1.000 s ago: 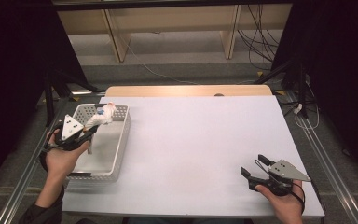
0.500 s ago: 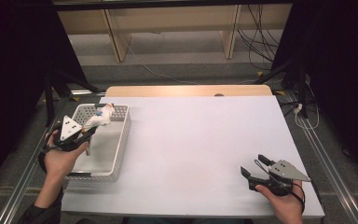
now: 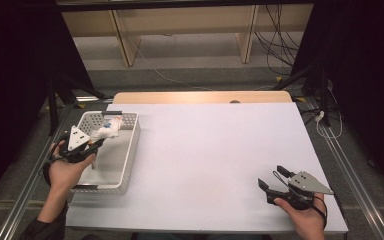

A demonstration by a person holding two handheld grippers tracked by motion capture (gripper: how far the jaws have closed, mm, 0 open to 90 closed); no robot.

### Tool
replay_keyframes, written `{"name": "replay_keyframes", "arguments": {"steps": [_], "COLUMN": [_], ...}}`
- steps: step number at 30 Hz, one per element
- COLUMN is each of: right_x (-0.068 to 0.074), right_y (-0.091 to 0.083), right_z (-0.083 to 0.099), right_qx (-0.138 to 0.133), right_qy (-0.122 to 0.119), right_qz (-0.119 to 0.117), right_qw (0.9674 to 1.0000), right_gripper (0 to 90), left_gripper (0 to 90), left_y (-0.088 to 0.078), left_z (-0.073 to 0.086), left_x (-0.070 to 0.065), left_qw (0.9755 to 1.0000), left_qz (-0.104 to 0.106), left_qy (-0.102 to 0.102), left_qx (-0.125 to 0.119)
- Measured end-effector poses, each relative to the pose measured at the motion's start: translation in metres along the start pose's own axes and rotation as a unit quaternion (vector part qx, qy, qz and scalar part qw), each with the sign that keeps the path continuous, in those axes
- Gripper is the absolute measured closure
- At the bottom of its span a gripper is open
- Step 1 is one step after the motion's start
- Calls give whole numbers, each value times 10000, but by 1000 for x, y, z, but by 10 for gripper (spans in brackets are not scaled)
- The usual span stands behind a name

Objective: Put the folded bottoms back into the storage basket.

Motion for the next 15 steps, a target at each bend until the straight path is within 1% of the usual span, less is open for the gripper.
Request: {"name": "replay_keyframes", "arguments": {"steps": [8, 14, 15], "right_x": [0, 0, 0], "right_y": [0, 0, 0], "right_z": [0, 0, 0], "right_qx": [6, 11, 1], "right_qy": [-8, -1, 1], "right_qz": [-2, 6, -3], "right_qw": [10000, 10000, 10000], "right_gripper": [196, 196, 196], "left_gripper": [765, 765, 765], "left_y": [4, 7, 9], "left_z": [5, 9, 10], "left_x": [-2, -4, -6], "left_qw": [9999, 9994, 9994], "left_qz": [26, 114, 152], "left_qy": [90, 178, 152], "left_qx": [141, 271, 270]}}
Point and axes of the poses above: each handheld gripper's, and its own axes: y roughly forward along the jaws, z roughly out of its underside, x roughly to its left, the point moved 9 cm from there along y, roughly forward along the jaws, and after that the axes turned 3 degrees about y, right-handed, at the moved point
